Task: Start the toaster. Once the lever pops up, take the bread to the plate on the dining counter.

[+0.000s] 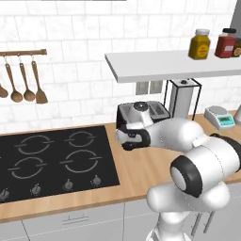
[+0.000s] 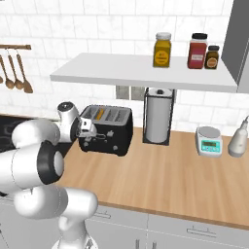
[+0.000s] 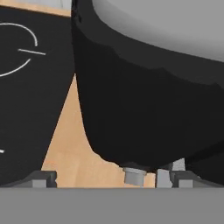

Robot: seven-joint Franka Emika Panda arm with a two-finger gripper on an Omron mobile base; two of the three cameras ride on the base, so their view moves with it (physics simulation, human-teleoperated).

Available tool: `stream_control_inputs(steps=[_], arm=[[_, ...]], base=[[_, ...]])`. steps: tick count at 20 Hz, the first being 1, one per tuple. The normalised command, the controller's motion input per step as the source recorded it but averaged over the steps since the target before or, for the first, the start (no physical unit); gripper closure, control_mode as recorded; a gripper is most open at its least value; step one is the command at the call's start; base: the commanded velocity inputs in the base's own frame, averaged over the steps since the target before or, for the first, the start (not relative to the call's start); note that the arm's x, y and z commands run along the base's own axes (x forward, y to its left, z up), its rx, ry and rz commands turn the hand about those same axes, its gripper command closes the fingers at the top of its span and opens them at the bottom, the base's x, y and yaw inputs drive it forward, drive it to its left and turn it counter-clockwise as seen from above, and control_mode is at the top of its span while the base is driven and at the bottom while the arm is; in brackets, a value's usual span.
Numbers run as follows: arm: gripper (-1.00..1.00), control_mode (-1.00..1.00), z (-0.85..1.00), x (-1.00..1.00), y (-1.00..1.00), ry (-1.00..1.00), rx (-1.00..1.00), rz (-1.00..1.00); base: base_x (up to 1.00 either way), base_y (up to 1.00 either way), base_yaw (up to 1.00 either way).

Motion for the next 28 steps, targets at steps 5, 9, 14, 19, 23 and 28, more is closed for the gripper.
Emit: stream_control_inputs(steps=[5, 9, 14, 19, 23, 28], arm=[[-1.00, -1.00, -1.00, -0.89, 0.00, 0.21, -0.07, 0.00], [-1.00, -1.00, -0.88, -0.88, -0.03, 0.10, -0.04, 0.00], [-1.00, -1.00, 0.50, -0.94, -0.03, -0.32, -0.02, 0.01], [-1.00, -1.00, 0.98, -0.82, 0.00, -0.22, 0.00, 0.00], [-1.00, -1.00, 0.88, -0.75, 0.00, 0.09, 0.00, -0.04], [-1.00, -1.00, 0.57, -0.50, 0.07, 0.54, -0.01, -0.06]], base=[[0.00, 0.00, 0.00], [0.00, 0.00, 0.00], [0.00, 0.00, 0.00], [0.00, 0.00, 0.00], [0.00, 0.00, 0.00], [0.00, 0.00, 0.00]])
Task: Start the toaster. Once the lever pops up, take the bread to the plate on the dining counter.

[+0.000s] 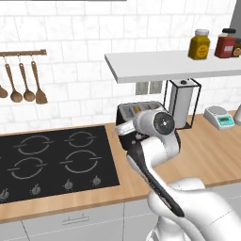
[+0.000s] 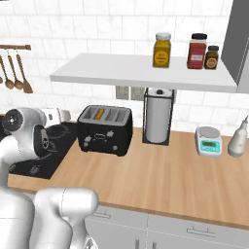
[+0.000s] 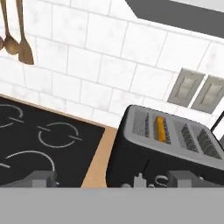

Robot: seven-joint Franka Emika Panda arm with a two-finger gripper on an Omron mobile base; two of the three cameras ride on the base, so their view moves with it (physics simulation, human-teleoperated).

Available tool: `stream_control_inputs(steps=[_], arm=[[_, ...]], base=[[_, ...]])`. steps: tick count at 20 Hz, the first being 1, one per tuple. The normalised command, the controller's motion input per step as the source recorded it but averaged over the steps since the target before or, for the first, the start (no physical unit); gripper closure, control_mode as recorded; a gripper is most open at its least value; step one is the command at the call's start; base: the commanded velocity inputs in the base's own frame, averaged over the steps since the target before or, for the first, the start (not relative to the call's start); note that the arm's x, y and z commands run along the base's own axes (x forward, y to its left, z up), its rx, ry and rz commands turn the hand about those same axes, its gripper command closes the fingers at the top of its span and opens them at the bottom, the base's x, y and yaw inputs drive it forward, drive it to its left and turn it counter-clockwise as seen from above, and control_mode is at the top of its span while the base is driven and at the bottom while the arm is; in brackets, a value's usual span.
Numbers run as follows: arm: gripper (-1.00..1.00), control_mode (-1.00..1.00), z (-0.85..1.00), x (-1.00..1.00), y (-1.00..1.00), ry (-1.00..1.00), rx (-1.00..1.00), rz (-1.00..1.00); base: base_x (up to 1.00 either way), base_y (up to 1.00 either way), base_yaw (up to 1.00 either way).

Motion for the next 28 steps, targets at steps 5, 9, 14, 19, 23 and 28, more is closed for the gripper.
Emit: stream_control_inputs(steps=[5, 9, 14, 19, 23, 28], arm=[[-1.00, -1.00, 0.10, -0.25, 0.36, 0.53, -0.11, -0.09], [-1.00, -1.00, -0.46, -0.21, 0.44, 0.06, -0.19, -0.06], [-1.00, -1.00, -0.53, -0.02, 0.08, 0.00, -0.08, 0.00], [-1.00, -1.00, -0.05, -0.06, 0.00, -0.05, 0.00, 0.00], [-1.00, -1.00, 0.08, -0.09, 0.00, -0.12, 0.00, 0.00], [-1.00, -1.00, 0.00, 0.00, 0.00, -0.01, 0.00, 0.00]], base=[[0.00, 0.00, 0.00], [0.00, 0.00, 0.00], [0.00, 0.00, 0.00], [0.00, 0.00, 0.00], [0.00, 0.00, 0.00], [0.00, 0.00, 0.00]])
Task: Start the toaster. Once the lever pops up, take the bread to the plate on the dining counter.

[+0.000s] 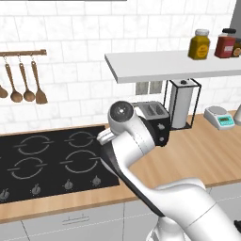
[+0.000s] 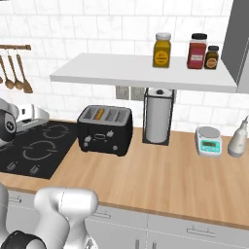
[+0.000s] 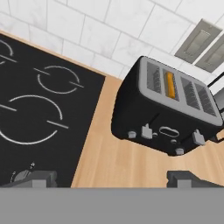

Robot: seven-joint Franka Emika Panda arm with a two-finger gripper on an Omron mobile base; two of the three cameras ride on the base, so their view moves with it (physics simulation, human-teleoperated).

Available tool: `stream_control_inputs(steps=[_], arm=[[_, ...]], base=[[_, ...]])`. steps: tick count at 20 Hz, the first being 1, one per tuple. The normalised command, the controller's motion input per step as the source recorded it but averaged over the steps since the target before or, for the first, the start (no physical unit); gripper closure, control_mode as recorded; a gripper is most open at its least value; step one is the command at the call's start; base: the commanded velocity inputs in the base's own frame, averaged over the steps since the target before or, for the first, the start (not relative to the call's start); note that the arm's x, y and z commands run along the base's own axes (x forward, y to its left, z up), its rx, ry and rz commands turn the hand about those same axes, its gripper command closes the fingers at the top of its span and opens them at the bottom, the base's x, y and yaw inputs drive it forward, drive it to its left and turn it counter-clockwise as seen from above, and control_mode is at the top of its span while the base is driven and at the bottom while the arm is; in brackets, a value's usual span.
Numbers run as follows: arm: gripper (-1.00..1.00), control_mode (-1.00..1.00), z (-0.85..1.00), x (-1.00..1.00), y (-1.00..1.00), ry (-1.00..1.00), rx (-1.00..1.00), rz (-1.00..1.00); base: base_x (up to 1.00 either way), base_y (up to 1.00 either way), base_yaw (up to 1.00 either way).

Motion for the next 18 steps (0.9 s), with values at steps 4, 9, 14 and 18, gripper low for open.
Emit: stream_control_inputs(steps=[4, 9, 14, 18], arm=[[-1.00, -1.00, 0.00, 0.00, 0.00, 0.00, 0.00, 0.00], [-1.00, -1.00, 0.00, 0.00, 0.00, 0.00, 0.00, 0.00], [-1.00, -1.00, 0.00, 0.00, 0.00, 0.00, 0.00, 0.00], [-1.00, -1.00, 0.00, 0.00, 0.00, 0.00, 0.00, 0.00]], base=[[0.00, 0.00, 0.00], [0.00, 0.00, 0.00], [0.00, 0.00, 0.00], [0.00, 0.00, 0.00]])
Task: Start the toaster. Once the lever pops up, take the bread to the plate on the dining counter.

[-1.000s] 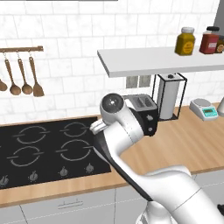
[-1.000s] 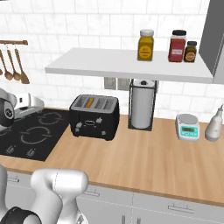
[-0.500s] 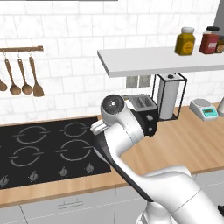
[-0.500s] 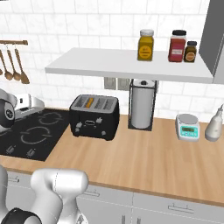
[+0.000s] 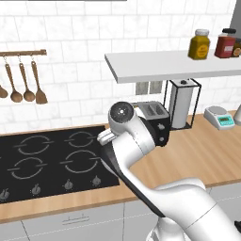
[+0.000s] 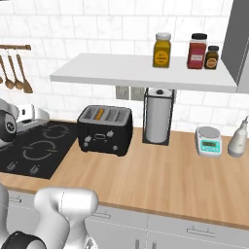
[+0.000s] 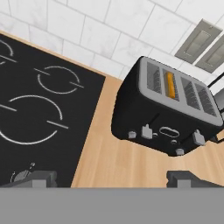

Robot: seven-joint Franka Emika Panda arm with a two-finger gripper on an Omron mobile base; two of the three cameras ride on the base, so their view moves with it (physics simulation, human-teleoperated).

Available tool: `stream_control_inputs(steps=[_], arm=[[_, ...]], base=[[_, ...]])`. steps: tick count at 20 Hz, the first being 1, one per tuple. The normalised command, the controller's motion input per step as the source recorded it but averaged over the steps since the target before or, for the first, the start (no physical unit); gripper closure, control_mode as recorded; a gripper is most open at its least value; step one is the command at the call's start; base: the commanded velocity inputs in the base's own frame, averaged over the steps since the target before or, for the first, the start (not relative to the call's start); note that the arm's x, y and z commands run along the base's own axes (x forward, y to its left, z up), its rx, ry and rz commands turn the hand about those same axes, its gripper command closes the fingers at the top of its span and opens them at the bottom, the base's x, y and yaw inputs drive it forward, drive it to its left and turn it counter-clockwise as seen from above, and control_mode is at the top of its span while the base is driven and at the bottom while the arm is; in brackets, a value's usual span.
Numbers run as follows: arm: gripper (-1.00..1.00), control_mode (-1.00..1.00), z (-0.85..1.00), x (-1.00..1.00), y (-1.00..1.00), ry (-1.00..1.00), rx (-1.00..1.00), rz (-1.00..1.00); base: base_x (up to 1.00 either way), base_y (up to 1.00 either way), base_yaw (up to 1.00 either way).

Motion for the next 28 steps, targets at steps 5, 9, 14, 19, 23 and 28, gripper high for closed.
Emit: stream_control_inputs(steps=[5, 9, 14, 19, 23, 28], arm=[[-1.00, -1.00, 0.00, 0.00, 0.00, 0.00, 0.00, 0.00], [-1.00, -1.00, 0.00, 0.00, 0.00, 0.00, 0.00, 0.00], [-1.00, -1.00, 0.00, 0.00, 0.00, 0.00, 0.00, 0.00], [-1.00, -1.00, 0.00, 0.00, 0.00, 0.00, 0.00, 0.00], [-1.00, -1.00, 0.00, 0.00, 0.00, 0.00, 0.00, 0.00], [-1.00, -1.00, 0.00, 0.00, 0.00, 0.00, 0.00, 0.00]], base=[[0.00, 0.00, 0.00], [0.00, 0.00, 0.00], [0.00, 0.00, 0.00], [0.00, 0.00, 0.00], [0.00, 0.00, 0.00], [0.00, 0.00, 0.00]])
